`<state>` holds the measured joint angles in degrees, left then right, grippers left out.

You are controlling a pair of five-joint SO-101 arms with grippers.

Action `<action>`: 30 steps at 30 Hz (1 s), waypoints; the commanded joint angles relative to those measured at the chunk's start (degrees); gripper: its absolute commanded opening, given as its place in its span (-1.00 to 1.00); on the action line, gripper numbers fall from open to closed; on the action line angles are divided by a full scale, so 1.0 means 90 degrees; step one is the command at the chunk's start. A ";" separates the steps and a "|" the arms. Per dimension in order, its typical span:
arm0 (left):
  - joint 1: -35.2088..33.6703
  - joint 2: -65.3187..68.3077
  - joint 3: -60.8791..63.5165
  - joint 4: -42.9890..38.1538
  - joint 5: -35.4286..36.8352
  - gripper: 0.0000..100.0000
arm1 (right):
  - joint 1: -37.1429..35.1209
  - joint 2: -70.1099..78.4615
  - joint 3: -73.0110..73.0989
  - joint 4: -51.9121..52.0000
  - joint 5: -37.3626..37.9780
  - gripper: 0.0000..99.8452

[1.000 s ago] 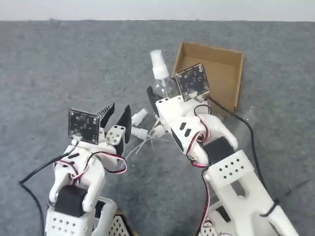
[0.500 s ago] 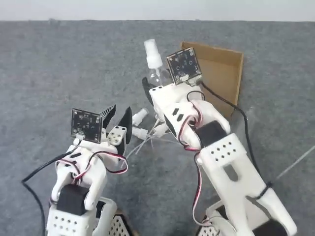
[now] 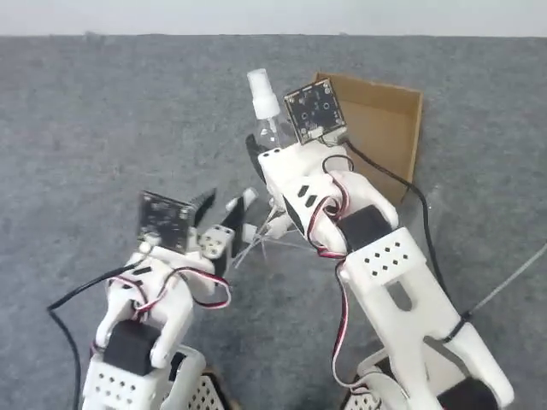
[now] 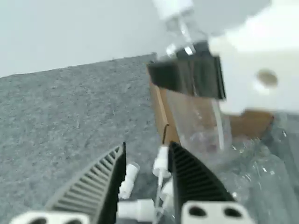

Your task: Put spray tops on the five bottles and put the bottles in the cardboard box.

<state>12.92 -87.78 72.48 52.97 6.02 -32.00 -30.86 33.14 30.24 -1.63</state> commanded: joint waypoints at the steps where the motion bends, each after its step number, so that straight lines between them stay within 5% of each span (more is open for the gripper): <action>1: 0.0332 -0.0068 -0.0005 -0.0195 -0.0059 -0.56 | 0.0044 -0.0063 -0.0908 0.0562 0.0127 -0.99; 30: 0.0303 -0.0029 -0.0054 -0.0469 -0.0049 -0.43 | -0.0581 -0.1509 -0.1143 0.2359 0.0147 -0.99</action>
<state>15.82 -88.22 73.01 50.86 5.93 -36.75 -40.70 27.34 50.11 -1.19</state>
